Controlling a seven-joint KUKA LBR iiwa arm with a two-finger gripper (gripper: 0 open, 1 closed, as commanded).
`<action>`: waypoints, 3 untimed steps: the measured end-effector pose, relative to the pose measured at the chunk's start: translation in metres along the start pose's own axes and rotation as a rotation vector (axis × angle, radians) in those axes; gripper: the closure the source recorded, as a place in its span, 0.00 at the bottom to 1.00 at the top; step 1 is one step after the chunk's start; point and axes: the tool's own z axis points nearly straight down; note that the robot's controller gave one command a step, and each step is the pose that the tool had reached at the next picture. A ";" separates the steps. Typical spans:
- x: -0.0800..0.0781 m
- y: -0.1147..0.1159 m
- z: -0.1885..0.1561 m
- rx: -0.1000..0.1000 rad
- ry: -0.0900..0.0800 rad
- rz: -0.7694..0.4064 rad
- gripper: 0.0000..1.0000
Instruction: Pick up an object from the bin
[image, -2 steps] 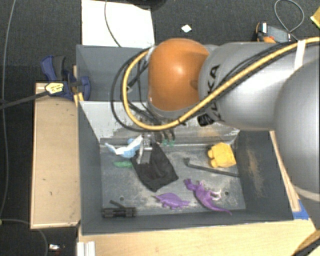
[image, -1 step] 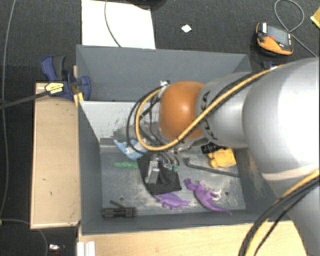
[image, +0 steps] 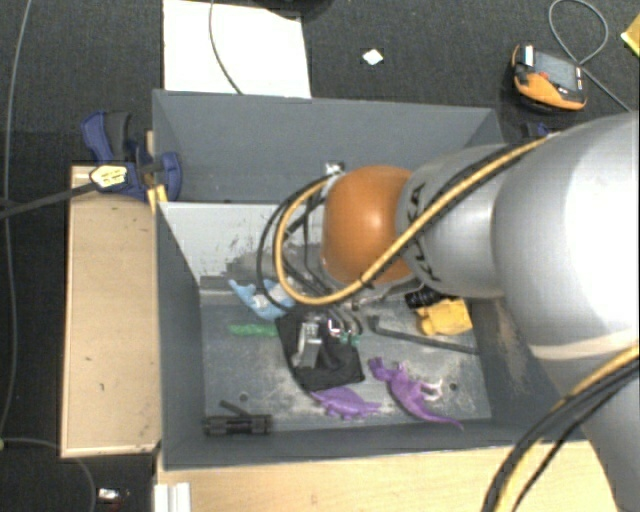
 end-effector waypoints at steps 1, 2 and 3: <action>-0.005 0.003 -0.001 0.003 0.008 0.006 0.00; -0.003 0.001 -0.002 -0.001 0.001 0.008 0.00; -0.007 0.003 -0.003 0.000 0.002 0.014 1.00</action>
Offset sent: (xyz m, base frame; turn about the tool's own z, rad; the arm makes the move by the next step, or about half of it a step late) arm 0.0015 0.0006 0.0002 0.0013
